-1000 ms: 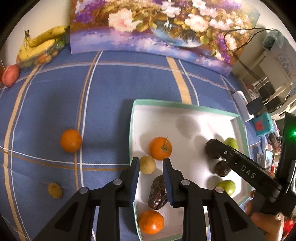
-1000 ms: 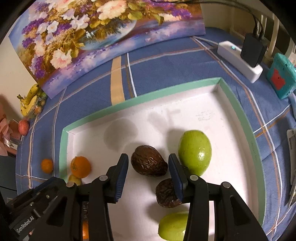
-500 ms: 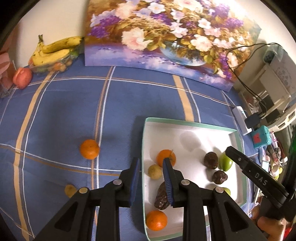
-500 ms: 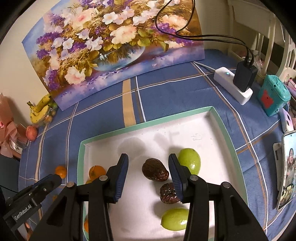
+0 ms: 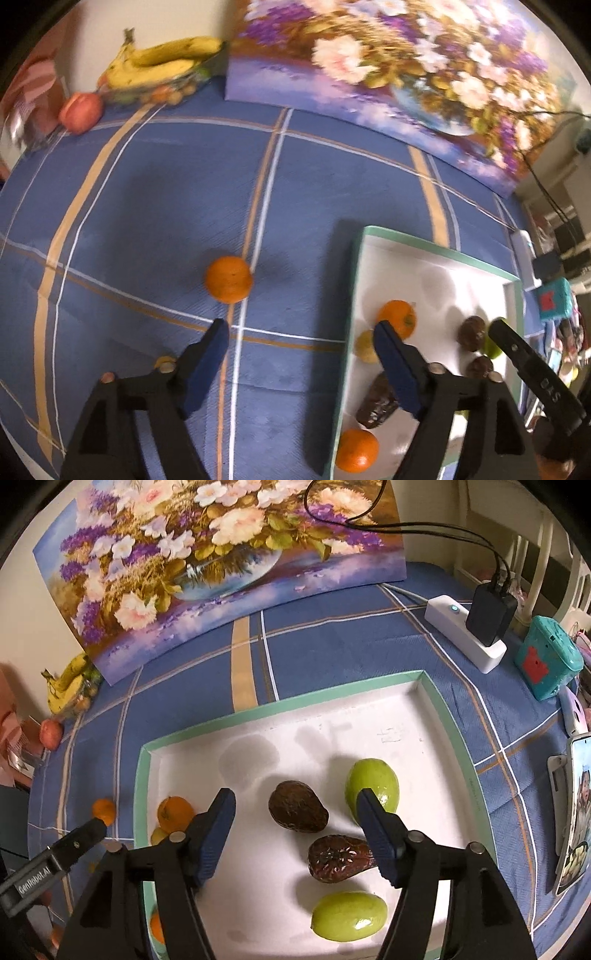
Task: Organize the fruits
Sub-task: 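Open the right tool to drop the date while the left tool releases the small fruit into the tray, then move both open tools from the tray toward the loose fruits on the tablecloth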
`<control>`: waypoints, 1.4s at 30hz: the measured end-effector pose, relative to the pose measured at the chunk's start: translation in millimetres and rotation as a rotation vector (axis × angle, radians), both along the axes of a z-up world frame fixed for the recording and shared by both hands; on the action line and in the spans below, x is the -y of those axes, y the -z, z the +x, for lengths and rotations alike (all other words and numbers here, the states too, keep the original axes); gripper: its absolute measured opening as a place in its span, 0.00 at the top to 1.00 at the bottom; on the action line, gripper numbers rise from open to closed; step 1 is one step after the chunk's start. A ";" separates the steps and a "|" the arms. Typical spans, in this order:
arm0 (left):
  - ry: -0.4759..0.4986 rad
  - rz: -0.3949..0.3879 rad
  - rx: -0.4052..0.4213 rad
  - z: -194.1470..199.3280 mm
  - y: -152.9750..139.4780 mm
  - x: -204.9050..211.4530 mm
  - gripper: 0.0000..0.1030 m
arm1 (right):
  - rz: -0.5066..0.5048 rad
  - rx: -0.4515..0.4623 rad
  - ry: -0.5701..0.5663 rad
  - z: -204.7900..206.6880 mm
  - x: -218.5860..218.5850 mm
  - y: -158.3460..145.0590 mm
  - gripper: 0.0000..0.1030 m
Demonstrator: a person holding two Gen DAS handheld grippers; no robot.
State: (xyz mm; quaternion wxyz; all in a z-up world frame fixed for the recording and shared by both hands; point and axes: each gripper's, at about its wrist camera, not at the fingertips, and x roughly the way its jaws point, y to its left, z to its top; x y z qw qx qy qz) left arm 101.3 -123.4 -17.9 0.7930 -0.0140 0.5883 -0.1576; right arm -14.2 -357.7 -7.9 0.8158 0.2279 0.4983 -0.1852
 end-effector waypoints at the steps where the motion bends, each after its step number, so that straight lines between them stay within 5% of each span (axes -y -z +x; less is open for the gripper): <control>1: -0.014 0.006 -0.005 1.3 3.1 -2.8 0.15 | -0.007 -0.009 -0.003 1.1 -0.7 1.6 0.24; 8: -0.066 0.040 -0.011 6.1 13.3 -13.3 0.04 | -0.009 -0.038 -0.008 2.8 -2.4 12.3 0.24; 11: -0.077 0.040 -0.010 7.0 13.6 -16.8 0.00 | -0.033 -0.044 -0.009 3.2 -3.4 13.3 0.06; 30: -0.106 -0.044 0.061 -0.4 -5.3 -41.4 0.00 | -0.166 0.116 -0.084 1.5 -25.7 -11.6 0.05; 36: -0.115 -0.067 0.170 -4.6 -19.7 -54.3 0.00 | -0.098 0.132 -0.102 3.6 -35.7 -18.7 0.05; 42: -0.112 -0.101 0.144 -4.9 -18.5 -70.6 0.00 | -0.011 0.143 -0.129 6.1 -46.0 -20.1 0.05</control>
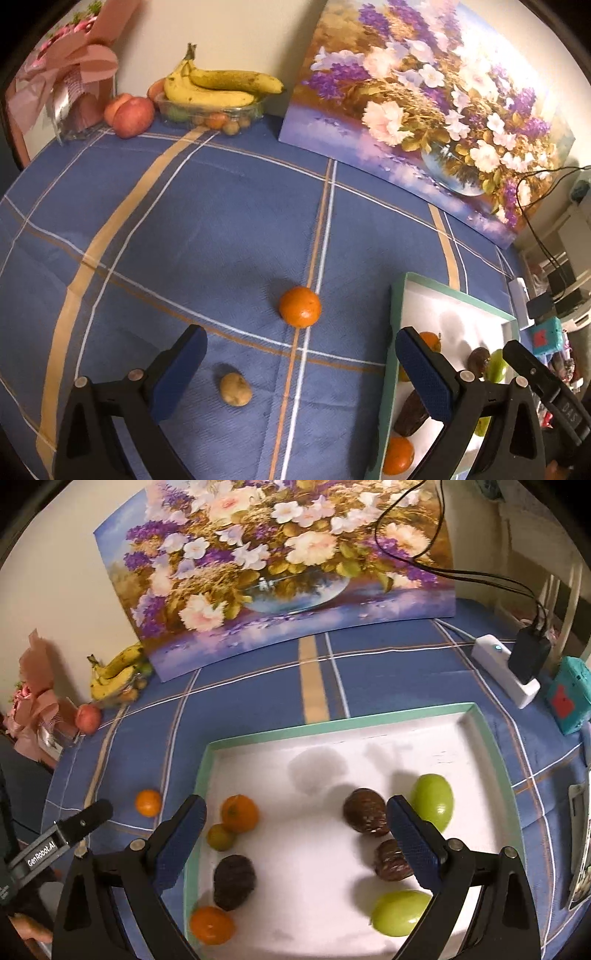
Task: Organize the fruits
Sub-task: 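Move both open tools from the tray toward the loose fruits on the tablecloth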
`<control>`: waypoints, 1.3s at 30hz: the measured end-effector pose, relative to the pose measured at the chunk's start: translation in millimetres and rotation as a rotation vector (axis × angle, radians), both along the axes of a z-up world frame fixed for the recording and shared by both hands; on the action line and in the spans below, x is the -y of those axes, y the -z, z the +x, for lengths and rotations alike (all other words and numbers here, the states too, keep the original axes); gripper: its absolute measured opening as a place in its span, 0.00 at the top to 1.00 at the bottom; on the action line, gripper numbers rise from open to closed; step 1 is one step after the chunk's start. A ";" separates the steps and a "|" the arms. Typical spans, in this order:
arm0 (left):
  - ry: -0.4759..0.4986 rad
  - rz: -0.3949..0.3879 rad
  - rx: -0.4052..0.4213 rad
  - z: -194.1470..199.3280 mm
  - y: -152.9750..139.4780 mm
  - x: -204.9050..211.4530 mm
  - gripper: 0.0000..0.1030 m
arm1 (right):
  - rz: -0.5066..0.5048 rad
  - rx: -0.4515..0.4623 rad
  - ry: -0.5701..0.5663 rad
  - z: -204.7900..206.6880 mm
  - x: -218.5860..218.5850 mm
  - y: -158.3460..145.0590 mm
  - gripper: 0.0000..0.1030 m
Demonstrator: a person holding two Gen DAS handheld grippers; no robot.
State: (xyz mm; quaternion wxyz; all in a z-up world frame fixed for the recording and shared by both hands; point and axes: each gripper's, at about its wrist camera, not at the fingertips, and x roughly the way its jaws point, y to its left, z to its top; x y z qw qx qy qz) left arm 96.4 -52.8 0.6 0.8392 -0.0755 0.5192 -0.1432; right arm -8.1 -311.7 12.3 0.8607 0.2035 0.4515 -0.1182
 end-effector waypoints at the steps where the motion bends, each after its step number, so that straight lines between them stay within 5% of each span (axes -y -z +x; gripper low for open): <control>1: -0.012 0.001 -0.003 -0.1 -0.1 -4.1 0.00 | 0.003 -0.001 -0.004 0.7 -2.3 -0.7 0.05; 11: -0.084 -0.007 -0.093 -6.8 13.1 -37.5 0.02 | 0.018 0.025 -0.083 10.7 -29.1 -5.6 0.05; 25: -0.087 0.021 -0.278 -3.0 59.7 -39.4 0.53 | 0.062 -0.018 -0.133 28.2 -54.8 10.9 0.05; 33: -0.048 0.027 -0.282 -4.0 61.7 -32.9 0.74 | 0.055 -0.043 -0.152 34.8 -65.3 17.6 0.06; 39: -0.045 -0.004 -0.293 0.2 63.5 -30.3 0.75 | 0.055 -0.052 -0.156 41.1 -70.6 21.4 0.06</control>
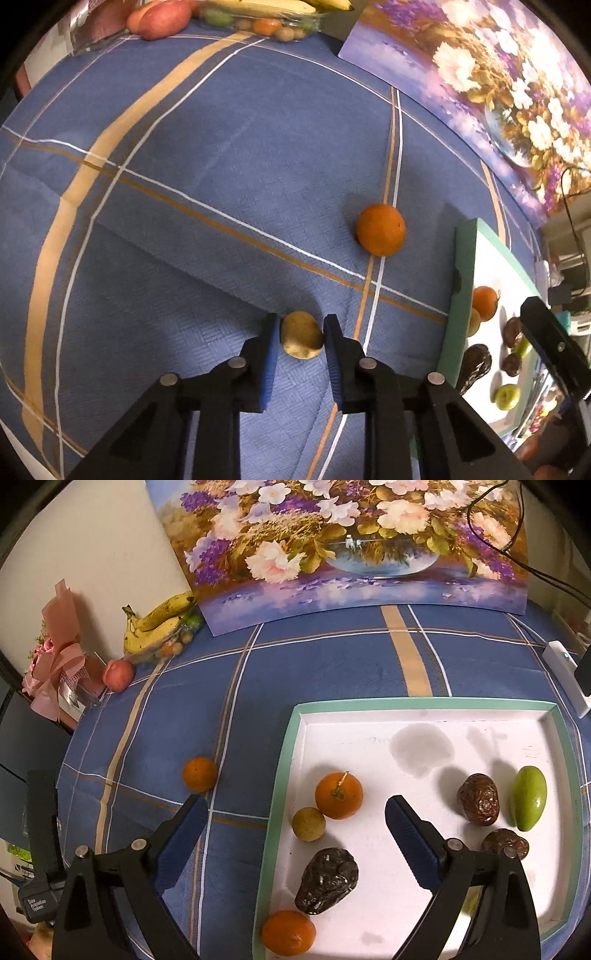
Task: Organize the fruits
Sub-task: 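Grasp the small brown fruit with the left tool while the right tool grasps the tangerine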
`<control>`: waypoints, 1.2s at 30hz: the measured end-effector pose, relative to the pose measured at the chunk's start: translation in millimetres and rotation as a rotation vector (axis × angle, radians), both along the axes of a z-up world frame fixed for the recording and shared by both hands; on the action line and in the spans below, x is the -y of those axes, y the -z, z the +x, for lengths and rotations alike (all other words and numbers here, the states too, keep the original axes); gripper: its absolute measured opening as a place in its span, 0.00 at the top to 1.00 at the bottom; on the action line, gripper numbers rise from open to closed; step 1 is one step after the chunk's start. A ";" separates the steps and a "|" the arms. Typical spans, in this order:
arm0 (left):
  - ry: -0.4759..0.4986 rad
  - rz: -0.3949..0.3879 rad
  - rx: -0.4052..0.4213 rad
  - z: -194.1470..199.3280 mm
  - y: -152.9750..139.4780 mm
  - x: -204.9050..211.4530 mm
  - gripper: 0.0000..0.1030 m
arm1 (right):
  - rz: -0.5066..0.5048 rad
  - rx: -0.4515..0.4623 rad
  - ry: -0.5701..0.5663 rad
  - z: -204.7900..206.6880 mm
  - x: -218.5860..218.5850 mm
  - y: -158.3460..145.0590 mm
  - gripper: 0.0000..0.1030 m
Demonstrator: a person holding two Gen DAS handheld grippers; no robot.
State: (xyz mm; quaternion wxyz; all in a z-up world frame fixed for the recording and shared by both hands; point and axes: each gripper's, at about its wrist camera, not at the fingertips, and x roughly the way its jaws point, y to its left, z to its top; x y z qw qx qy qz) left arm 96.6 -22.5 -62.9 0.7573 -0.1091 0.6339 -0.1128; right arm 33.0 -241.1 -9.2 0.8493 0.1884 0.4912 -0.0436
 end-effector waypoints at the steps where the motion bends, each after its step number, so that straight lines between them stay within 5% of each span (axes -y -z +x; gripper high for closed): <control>1: -0.011 -0.012 0.000 1.6 0.2 -2.6 0.75 | 0.000 0.000 0.001 0.7 -0.3 0.2 0.06; 7: -0.096 -0.036 0.059 17.4 -13.4 -23.6 0.75 | -0.004 0.004 -0.027 8.3 -9.2 2.6 0.08; 9: -0.118 -0.041 0.076 23.3 -16.3 -30.1 0.75 | 0.012 0.009 -0.056 13.3 -16.0 2.7 0.17; 16: -0.198 -0.058 0.108 42.1 -19.2 -57.9 0.75 | 0.008 0.001 -0.142 31.5 -45.6 5.4 0.29; 29: -0.243 -0.106 0.099 54.9 -15.0 -76.6 0.75 | -0.037 -0.087 -0.238 83.1 -96.2 38.5 0.36; 36: -0.248 -0.136 0.098 57.7 -16.7 -78.7 0.75 | -0.078 -0.130 -0.236 92.8 -103.9 50.5 0.51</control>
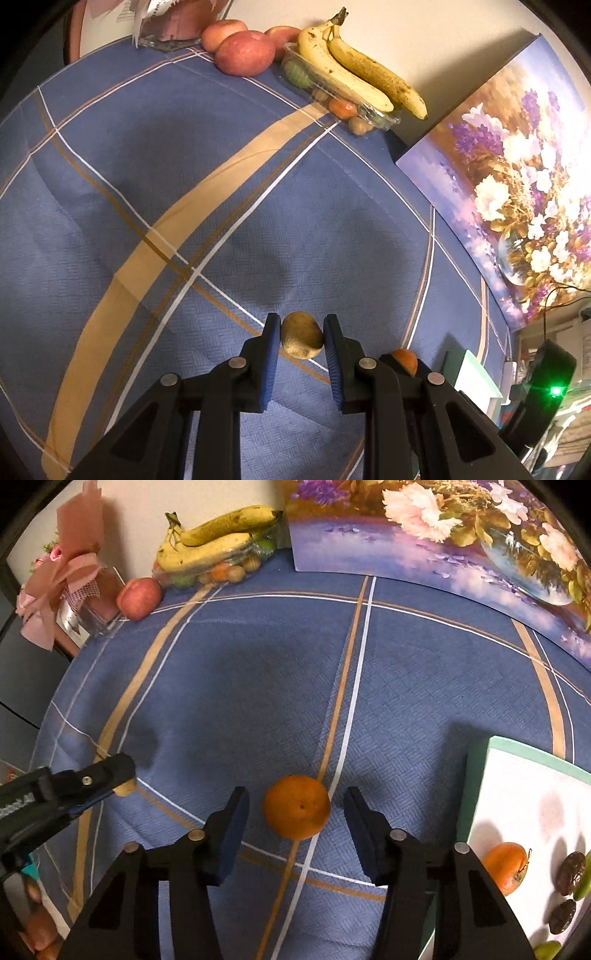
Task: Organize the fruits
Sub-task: 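Grasp the small brown fruit with the left tool while the right tool grasps the tangerine, then carry the tangerine with the right tool while the left tool carries the small brown fruit over the tray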
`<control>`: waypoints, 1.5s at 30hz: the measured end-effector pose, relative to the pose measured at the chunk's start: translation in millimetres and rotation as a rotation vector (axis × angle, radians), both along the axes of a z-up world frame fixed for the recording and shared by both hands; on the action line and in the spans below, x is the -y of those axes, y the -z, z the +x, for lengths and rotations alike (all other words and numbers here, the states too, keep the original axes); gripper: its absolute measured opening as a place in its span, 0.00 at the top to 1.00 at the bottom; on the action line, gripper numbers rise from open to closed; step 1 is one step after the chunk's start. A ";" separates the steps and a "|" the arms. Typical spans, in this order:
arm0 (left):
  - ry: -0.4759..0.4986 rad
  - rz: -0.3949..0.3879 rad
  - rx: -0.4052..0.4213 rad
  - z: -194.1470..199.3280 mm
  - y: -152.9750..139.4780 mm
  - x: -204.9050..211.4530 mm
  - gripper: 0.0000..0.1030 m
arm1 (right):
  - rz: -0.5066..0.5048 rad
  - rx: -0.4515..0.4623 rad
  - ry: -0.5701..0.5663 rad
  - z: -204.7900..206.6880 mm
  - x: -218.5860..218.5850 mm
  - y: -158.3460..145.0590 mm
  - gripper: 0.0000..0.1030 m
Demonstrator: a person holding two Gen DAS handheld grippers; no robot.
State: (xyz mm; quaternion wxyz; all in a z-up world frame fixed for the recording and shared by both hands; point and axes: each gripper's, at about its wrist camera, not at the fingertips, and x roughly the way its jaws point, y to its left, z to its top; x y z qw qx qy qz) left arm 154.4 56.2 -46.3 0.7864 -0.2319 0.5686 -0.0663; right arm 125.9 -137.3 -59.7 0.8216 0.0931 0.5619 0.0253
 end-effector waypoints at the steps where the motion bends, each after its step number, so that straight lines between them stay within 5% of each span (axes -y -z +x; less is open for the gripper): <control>1: 0.000 -0.010 -0.002 0.1 0.1 -0.2 0.75 | 0.000 -0.004 0.001 0.1 0.2 0.9 0.52; 5: 0.005 -0.021 -0.004 -0.3 -0.5 0.7 0.75 | 0.011 -0.004 0.014 0.2 1.1 1.6 0.63; 30: 0.109 -0.002 0.075 -19.9 -30.1 23.5 0.75 | -0.040 0.110 0.096 -76.3 29.3 -65.7 0.64; 45: 0.274 0.063 0.158 -55.3 -55.3 83.4 0.75 | 0.004 0.112 0.193 -118.4 75.8 -77.8 0.64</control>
